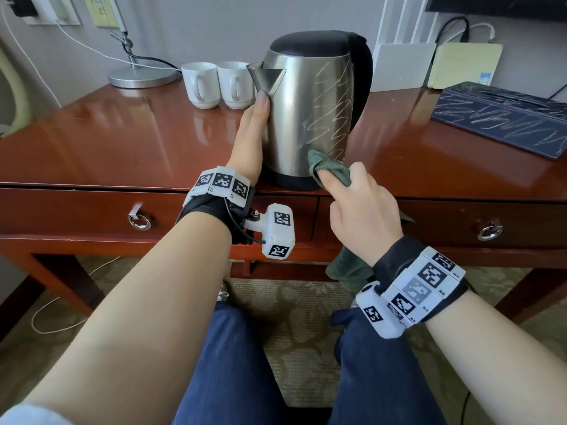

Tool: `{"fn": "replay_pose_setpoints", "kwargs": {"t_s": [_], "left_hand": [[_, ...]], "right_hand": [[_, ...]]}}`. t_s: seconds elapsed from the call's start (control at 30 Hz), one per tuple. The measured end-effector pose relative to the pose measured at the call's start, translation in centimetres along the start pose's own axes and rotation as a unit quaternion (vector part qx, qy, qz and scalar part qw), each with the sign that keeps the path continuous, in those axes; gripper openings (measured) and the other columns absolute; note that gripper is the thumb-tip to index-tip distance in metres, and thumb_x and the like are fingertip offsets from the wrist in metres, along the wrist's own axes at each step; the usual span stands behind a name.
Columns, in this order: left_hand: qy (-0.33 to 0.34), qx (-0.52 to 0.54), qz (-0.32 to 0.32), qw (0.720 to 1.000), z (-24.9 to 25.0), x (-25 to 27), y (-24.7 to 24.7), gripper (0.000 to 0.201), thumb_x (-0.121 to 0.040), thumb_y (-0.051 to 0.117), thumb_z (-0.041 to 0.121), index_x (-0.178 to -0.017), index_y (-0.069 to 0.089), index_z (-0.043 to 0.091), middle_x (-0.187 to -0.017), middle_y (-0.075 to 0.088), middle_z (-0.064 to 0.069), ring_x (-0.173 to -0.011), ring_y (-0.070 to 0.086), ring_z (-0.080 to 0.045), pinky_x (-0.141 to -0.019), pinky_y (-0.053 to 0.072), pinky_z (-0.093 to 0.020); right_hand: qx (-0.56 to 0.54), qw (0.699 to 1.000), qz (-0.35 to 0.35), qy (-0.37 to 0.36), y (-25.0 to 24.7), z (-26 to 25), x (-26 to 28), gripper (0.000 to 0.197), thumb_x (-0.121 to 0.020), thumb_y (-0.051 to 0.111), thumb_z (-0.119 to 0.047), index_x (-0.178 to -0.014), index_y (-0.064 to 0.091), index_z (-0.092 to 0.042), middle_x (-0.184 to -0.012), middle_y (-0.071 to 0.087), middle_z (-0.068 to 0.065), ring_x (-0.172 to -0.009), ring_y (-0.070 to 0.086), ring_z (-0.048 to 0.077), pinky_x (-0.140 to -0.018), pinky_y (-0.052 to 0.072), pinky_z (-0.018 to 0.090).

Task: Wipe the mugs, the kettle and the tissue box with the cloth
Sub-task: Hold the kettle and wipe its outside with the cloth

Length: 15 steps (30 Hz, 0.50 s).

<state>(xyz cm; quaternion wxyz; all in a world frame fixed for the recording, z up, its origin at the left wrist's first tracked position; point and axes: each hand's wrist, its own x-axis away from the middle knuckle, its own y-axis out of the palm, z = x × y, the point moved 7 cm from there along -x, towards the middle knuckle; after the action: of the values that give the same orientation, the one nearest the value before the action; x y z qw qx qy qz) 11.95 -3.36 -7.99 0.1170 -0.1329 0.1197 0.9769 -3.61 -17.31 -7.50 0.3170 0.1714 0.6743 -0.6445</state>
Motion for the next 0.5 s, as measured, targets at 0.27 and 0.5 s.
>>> {"fn": "replay_pose_setpoints", "kwargs": {"t_s": [0.27, 0.5], "left_hand": [[-0.004, -0.004, 0.003, 1.000, 0.5, 0.5, 0.3, 0.100, -0.062, 0.056, 0.092, -0.140, 0.051, 0.029, -0.141, 0.056, 0.007, -0.131, 0.051, -0.009, -0.115, 0.032, -0.040], [-0.028, -0.019, 0.008, 0.999, 0.0, 0.3, 0.0, 0.093, -0.066, 0.054, 0.092, -0.136, 0.055, 0.032, -0.142, 0.055, 0.005, -0.131, 0.051, -0.013, -0.114, 0.034, -0.043]], "right_hand": [[-0.032, 0.999, -0.033, -0.003, 1.4, -1.2, 1.9, 0.050, -0.070, 0.068, 0.000, -0.119, 0.063, -0.008, -0.079, 0.045, 0.014, -0.054, 0.046, 0.027, -0.046, 0.029, 0.024], [-0.025, 0.998, -0.031, -0.041, 0.7, -2.8, 0.2, 0.048, -0.071, 0.064, -0.003, -0.118, 0.064, -0.015, -0.083, 0.048, 0.015, -0.058, 0.049, 0.032, -0.048, 0.030, 0.027]]}}
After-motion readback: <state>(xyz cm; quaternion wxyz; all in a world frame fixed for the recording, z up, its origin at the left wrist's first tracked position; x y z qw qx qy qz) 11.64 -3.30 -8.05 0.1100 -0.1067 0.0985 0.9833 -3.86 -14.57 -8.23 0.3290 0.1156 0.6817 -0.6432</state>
